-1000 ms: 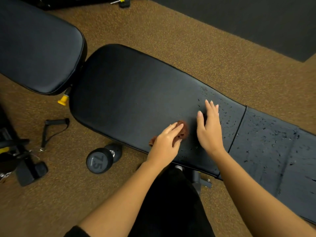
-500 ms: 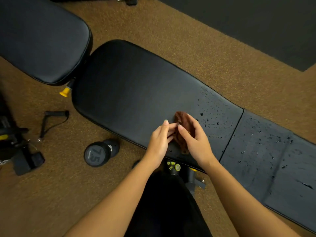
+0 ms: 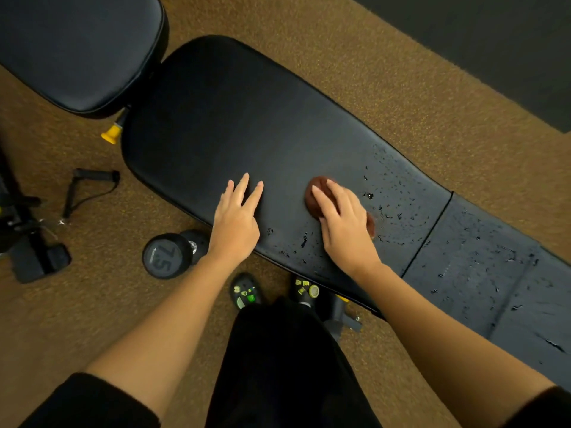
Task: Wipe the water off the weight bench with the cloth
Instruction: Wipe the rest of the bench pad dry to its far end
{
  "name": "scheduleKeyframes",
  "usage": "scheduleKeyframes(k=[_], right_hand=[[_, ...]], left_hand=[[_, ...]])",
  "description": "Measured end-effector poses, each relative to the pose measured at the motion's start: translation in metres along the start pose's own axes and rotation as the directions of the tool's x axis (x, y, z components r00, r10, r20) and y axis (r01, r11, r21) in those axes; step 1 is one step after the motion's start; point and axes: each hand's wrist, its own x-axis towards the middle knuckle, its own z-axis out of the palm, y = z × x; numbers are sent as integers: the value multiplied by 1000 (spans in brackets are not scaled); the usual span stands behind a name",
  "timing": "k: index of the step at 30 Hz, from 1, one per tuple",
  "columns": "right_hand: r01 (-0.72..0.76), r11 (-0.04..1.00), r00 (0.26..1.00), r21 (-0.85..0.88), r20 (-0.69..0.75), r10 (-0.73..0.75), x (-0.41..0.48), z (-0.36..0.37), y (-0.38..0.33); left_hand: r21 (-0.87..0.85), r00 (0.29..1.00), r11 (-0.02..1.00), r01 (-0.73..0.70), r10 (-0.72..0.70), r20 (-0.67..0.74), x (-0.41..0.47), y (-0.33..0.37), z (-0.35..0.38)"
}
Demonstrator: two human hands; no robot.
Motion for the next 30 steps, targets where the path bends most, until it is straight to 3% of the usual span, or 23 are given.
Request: scheduleKeyframes(k=[4,12,17,20,26,30], right_hand=[[96,994,994,-46,51,-94,-13,-9,14],[-31,999,999,-7,-45,31,19,-5,-9],[114,993,992,7,55,-114,-9,17,-39],[213,977,971,-16,113,-209,-29,16,-35],[130,991,991,-21,44,-129,-5,14,-42],[215,976,971,8,107,-215,-10,26,-59]], left_hand=[[41,999,999,-29,29,19,0,-2,-2],[21,999,999,-49,49,23,0,-6,-3],[91,994,990,-108,104,45,1,-18,-3],[146,997,987,-72,68,35,4,-32,-6],[172,994,984,-32,14,105,6,-40,-7],[180,993,983,-27,6,121,7,-40,-5]])
